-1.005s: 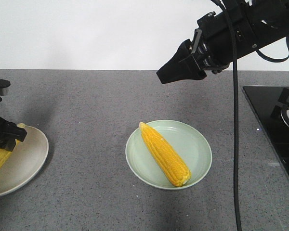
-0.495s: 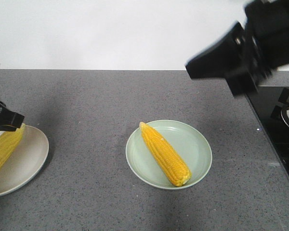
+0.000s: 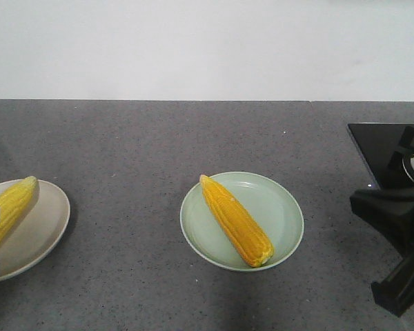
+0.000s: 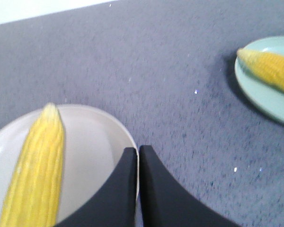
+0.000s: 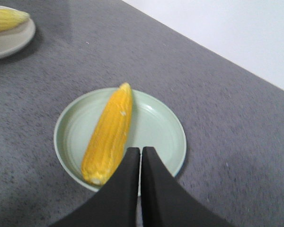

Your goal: Distribute corn equally

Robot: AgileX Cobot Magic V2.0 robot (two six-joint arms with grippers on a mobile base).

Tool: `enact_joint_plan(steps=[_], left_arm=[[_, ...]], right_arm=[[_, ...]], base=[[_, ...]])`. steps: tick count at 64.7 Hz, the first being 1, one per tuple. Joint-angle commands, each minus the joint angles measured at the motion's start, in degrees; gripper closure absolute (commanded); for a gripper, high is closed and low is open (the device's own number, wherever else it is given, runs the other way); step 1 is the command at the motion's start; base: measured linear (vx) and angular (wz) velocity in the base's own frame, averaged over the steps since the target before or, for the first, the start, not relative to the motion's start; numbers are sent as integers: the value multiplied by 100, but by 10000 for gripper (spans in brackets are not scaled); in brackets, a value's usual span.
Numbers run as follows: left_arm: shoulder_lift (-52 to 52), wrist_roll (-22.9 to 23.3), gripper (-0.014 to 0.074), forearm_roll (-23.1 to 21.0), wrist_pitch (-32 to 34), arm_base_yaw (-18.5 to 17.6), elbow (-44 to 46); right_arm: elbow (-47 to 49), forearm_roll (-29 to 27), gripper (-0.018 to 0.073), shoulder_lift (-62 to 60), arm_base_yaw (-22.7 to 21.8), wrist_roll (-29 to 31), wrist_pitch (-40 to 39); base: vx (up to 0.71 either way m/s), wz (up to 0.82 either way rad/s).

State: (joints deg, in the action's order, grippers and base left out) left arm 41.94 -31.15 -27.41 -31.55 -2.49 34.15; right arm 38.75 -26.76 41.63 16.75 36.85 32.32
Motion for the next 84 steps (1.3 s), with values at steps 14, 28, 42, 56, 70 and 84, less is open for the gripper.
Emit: enact_joint_plan(steps=[14, 28, 42, 56, 70, 84], left_arm=[[-476, -19, 605, -202, 844, 27, -416], [-476, -19, 605, -202, 777, 27, -416], [-476, -19, 604, -202, 771, 27, -416], [-476, -19, 604, -202, 771, 27, -416], [-476, -29, 604, -159, 776, 27, -416], [-515, 2, 604, 76, 879, 27, -510]], right_arm=[[-643, -13, 564, -734, -21, -7, -839], [-643, -13, 564, -745, -21, -7, -843], [-643, -13, 564, -745, -21, -7, -848], [-643, -13, 564, -745, -21, -7, -848], [-643, -13, 564, -745, -21, -7, -848], [-643, -13, 564, -745, -21, -7, -848]], base=[[0, 0], [0, 0], [0, 0], [0, 0], [0, 0], [0, 0]])
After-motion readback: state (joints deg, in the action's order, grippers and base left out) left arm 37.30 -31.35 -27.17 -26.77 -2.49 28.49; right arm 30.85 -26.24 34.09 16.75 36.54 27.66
